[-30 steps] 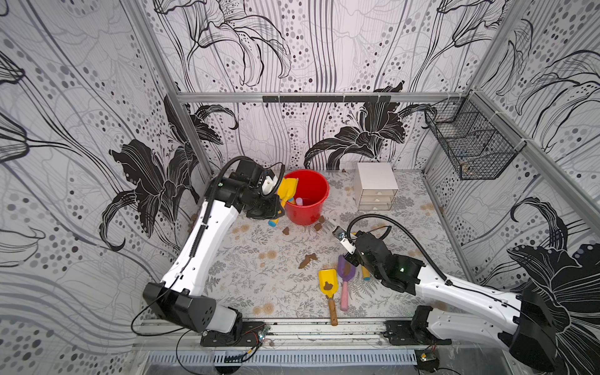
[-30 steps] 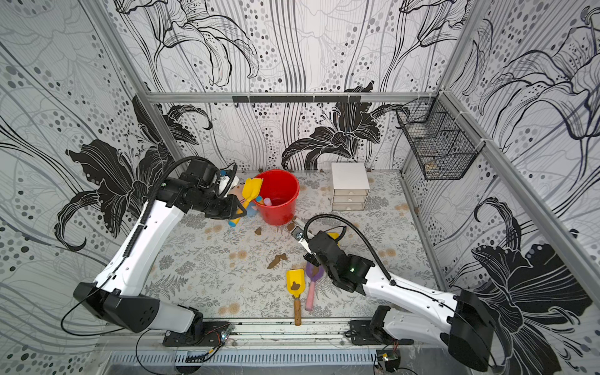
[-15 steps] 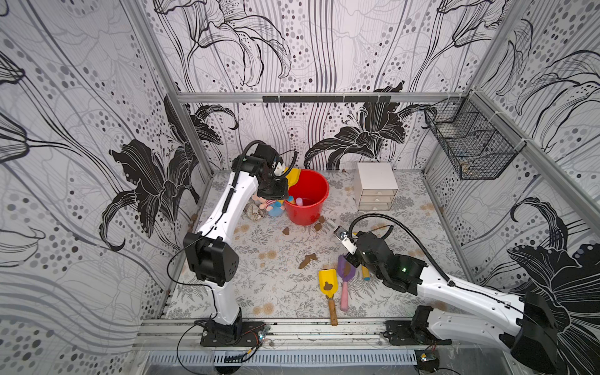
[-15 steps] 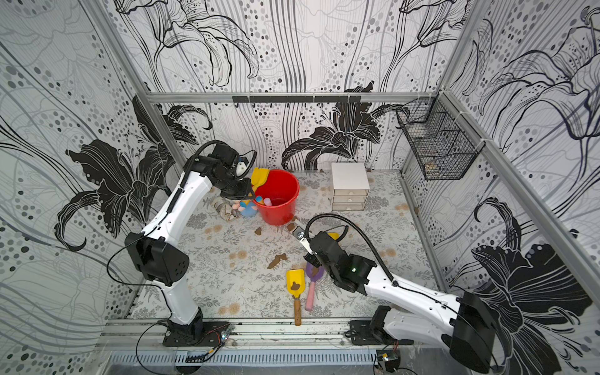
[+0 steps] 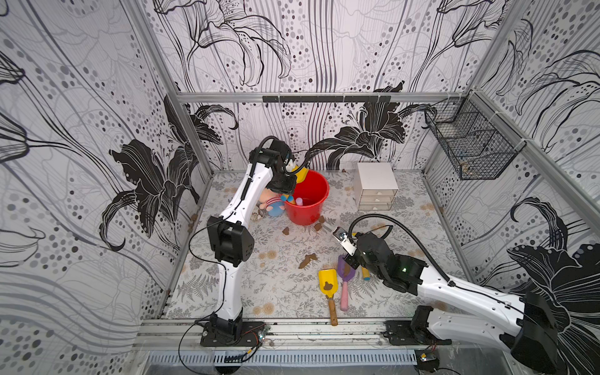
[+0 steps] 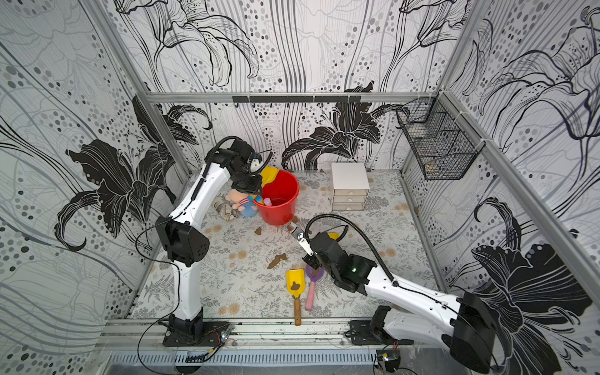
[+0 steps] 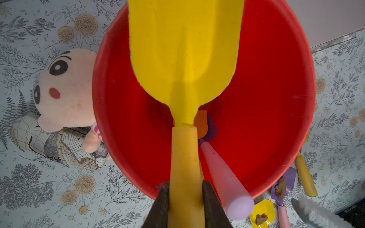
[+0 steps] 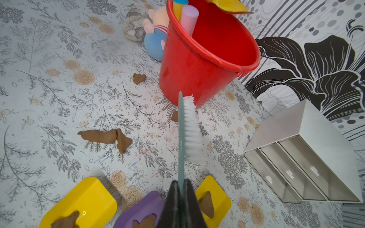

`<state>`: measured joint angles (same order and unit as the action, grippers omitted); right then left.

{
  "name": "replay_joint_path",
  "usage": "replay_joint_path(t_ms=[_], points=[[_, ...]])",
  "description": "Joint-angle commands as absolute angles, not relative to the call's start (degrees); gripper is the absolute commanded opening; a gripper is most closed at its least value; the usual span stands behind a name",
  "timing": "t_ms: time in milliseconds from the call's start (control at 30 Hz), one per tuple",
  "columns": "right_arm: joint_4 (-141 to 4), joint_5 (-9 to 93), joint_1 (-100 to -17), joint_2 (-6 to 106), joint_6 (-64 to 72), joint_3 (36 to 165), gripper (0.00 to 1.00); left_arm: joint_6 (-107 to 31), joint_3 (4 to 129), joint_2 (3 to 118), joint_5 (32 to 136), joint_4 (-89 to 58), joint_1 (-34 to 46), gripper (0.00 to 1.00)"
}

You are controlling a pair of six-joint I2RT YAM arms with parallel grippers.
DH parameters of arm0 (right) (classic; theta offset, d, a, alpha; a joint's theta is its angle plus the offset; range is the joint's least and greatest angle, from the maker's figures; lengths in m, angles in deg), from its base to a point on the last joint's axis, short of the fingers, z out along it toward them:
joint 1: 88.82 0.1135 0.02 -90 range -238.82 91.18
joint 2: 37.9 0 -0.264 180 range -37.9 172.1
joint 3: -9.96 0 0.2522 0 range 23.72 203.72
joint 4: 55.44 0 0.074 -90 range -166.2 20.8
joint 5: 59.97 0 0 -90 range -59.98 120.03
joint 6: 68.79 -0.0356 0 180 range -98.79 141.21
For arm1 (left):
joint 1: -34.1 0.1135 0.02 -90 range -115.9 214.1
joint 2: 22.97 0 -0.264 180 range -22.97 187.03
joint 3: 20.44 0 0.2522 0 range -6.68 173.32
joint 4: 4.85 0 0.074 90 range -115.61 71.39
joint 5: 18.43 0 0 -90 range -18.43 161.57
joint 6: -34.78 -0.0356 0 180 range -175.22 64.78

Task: Brush the soil off the hand trowel and place it into the bucket
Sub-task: Place the hand trowel in the bucket.

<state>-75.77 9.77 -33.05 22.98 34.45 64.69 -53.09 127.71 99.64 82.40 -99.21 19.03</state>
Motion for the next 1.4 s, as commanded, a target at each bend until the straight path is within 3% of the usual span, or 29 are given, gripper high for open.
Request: replay_joint_path(t_ms=[0, 867, 1367], points=[[-75.0, 10.2, -33.4, 21.7, 33.0, 63.1, 0.00, -55.6, 130.5, 100.9, 78.4, -101.6, 18.9, 0.13], [-74.1, 9.3, -33.3, 22.5, 31.9, 61.6, 0.00, -59.3, 132.4, 105.9, 78.1, -102.5, 18.1, 0.29], [-72.9, 9.7, -33.3, 24.7, 31.6, 61.5, 0.00, -58.5, 131.1, 101.1, 79.1, -102.8, 17.5, 0.28]])
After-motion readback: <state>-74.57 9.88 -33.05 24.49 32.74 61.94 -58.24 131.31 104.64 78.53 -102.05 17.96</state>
